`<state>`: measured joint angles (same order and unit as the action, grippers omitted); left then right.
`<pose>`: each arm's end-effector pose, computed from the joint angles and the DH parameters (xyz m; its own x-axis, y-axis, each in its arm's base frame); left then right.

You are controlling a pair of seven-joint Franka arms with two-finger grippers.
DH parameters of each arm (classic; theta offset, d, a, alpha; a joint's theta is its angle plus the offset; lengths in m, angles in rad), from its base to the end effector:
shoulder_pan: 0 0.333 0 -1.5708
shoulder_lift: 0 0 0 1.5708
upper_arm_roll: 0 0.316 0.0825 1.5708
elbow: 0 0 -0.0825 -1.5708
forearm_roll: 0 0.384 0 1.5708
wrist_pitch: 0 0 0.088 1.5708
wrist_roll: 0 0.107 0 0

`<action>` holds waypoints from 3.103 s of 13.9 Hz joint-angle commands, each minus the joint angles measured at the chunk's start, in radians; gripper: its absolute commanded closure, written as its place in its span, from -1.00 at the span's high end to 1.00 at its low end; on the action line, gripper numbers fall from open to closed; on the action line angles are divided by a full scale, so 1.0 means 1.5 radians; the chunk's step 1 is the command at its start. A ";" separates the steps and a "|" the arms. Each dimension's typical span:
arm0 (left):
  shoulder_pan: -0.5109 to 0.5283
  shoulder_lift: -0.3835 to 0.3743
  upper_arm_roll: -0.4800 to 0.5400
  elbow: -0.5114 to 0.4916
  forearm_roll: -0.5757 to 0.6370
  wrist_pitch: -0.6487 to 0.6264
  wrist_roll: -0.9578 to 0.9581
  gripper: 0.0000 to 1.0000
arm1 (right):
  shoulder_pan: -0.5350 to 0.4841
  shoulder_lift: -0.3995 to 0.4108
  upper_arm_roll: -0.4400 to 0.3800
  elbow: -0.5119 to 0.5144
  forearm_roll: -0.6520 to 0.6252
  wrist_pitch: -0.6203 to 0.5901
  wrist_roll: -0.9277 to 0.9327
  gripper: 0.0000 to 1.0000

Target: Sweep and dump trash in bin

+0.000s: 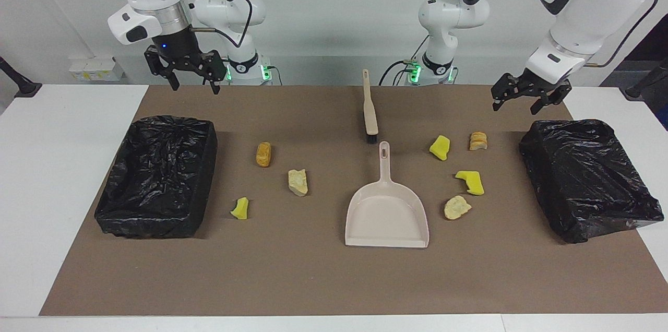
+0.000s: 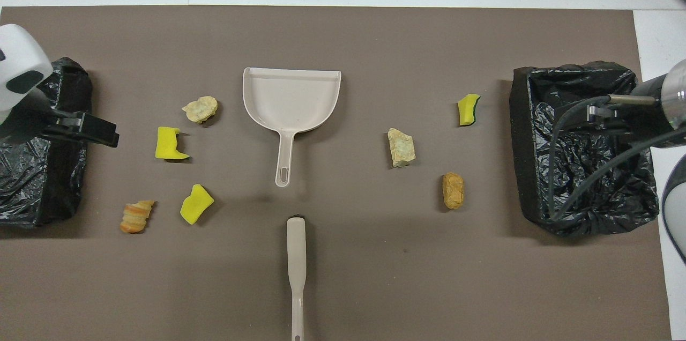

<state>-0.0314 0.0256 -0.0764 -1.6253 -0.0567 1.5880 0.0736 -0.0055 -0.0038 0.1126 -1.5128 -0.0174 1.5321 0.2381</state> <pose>0.5572 -0.0658 0.5862 0.9821 -0.1792 -0.0583 -0.1756 -0.9825 0.0629 0.5470 0.0570 0.6504 0.9910 -0.1313 0.0266 -0.1316 -0.9912 0.0118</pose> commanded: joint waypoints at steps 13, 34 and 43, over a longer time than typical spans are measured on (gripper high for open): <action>-0.278 -0.309 0.007 -0.596 -0.058 0.272 -0.111 1.00 | 0.181 0.150 0.006 0.010 -0.004 0.160 0.189 1.00; -0.586 -0.244 -0.009 -0.734 -0.057 0.560 -0.557 0.15 | 0.447 0.489 0.007 0.210 -0.122 0.299 0.359 0.63; -0.527 -0.253 -0.007 -0.724 -0.044 0.517 -0.552 -1.00 | 0.442 0.475 0.007 0.201 -0.115 0.298 0.346 -0.94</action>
<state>-0.8485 -0.3279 -0.0848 -2.7042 -0.1370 2.3969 -0.7518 0.6729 0.7321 0.1129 -1.2009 -0.1840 1.9786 0.7858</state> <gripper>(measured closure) 0.740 0.643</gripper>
